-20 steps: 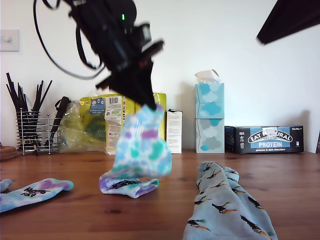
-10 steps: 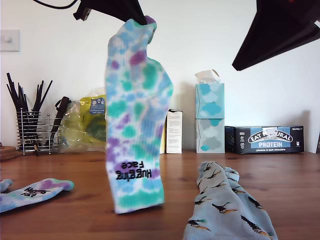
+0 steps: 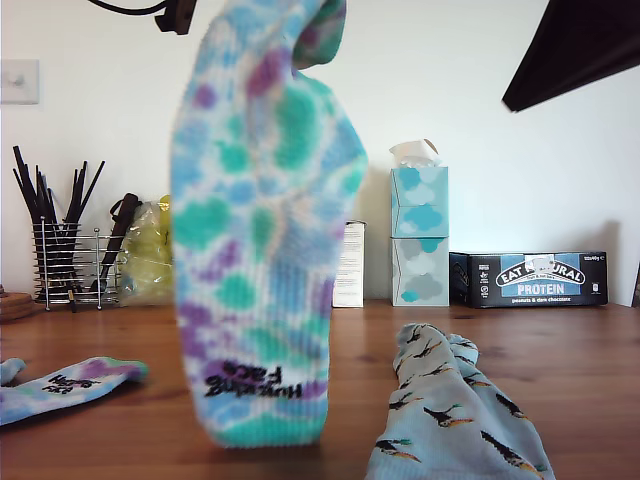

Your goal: Pair up the socks based on colour and pattern, by placing each sock on top of its pair

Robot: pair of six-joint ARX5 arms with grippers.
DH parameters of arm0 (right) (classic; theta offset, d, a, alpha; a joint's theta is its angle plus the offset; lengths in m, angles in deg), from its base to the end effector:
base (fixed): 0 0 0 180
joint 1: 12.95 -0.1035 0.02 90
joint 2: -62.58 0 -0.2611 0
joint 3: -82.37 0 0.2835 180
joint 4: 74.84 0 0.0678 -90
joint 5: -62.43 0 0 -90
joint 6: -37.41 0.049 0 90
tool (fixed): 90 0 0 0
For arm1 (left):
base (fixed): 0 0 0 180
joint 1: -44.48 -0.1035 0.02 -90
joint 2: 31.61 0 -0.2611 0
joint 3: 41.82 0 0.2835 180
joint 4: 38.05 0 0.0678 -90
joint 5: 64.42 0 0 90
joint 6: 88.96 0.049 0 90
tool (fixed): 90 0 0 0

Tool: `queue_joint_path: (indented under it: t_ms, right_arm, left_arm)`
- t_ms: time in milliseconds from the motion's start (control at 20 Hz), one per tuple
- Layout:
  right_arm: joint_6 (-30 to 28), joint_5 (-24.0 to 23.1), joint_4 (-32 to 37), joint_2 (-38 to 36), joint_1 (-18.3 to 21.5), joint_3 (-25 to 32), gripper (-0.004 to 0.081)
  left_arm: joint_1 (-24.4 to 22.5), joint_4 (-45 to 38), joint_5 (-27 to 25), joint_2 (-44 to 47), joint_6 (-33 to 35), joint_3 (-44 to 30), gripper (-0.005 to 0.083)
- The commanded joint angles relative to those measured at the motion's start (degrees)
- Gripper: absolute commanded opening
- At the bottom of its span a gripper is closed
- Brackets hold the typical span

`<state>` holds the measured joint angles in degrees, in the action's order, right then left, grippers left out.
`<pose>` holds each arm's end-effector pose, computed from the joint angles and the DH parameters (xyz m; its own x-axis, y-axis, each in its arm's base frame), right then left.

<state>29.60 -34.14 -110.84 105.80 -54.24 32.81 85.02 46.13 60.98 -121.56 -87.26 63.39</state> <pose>0.1635 0.1361 0.2560 0.7241 0.4837 -0.4916 -0.6260 0.7601 -0.1742 0.2339 -0.2374 0.3387 -0.1537 -0.6308 -0.7606 0.7089 0.4658 -0.5296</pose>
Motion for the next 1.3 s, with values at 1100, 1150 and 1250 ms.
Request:
queue_joint_path:
  t_ms: [1100,1150,1250]
  right_arm:
    - [-1.2,0.7,0.3,-1.5,2.0,0.8,0.0002]
    - [-1.2,0.7,0.3,-1.5,2.0,0.8,0.0002]
    - [-1.2,0.7,0.3,-1.6,2.0,0.8,0.0002]
  left_arm:
    - [3.4,-11.1,-10.3,-7.8,10.2,-0.8,-0.0024]
    - [2.8,-11.6,-10.6,-10.0,12.1,-0.8,-0.0024]
    - [1.3,-13.4,-11.6,-14.2,13.8,-0.8,-0.0024]
